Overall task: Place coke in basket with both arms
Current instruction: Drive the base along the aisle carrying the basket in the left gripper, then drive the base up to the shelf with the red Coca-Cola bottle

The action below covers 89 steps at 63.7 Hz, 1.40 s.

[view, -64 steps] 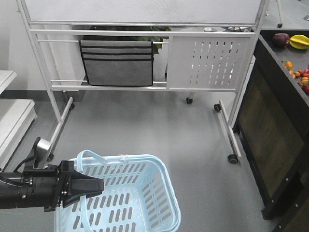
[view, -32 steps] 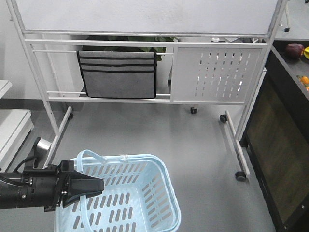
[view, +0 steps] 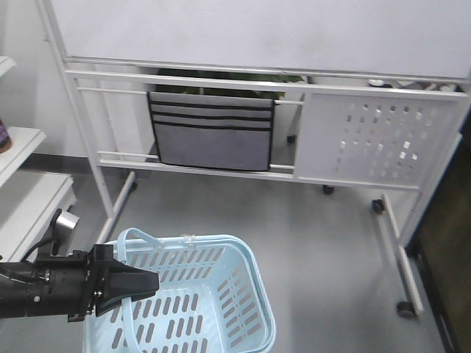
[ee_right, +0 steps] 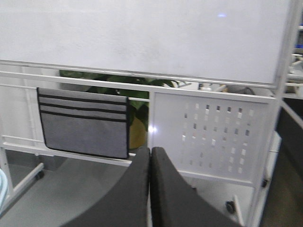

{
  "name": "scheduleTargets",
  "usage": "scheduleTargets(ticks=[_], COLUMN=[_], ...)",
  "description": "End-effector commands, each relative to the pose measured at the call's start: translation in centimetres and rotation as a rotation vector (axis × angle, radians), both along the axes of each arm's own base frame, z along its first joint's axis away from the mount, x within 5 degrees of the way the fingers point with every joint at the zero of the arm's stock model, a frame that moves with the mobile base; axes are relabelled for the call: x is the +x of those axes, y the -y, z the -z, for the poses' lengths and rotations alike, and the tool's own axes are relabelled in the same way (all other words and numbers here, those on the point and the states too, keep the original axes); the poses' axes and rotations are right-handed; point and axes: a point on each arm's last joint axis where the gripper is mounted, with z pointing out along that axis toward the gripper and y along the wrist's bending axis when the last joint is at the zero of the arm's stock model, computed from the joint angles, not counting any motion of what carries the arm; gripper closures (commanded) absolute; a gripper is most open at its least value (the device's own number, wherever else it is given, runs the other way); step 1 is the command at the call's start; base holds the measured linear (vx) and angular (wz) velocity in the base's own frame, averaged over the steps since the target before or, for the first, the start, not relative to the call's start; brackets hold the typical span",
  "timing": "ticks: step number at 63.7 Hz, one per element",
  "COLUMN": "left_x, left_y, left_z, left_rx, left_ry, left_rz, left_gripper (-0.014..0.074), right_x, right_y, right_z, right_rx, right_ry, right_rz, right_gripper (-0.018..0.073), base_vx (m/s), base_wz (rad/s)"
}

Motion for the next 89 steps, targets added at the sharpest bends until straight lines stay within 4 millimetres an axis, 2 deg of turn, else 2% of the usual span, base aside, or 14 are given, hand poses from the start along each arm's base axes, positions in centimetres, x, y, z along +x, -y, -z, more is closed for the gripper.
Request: scheduleTargets(ticks=[1, 89], left_x=[0.20, 0.20], left_y=[0.34, 0.34], left_z=[-2.02, -2.02], left_rx=[-0.098, -0.098], left_ry=[0.069, 0.069], left_rz=[0.002, 0.002], left_gripper=[0.0603, 0.0603], right_x=[-0.10, -0.10], right_y=[0.05, 0.05], right_z=[-0.43, -0.43], right_rx=[-0.007, -0.007], right_ry=[0.084, 0.084], right_rz=[0.006, 0.006], right_gripper=[0.0569, 0.0569], base_vx=[0.25, 0.19], base_wz=[0.36, 0.58])
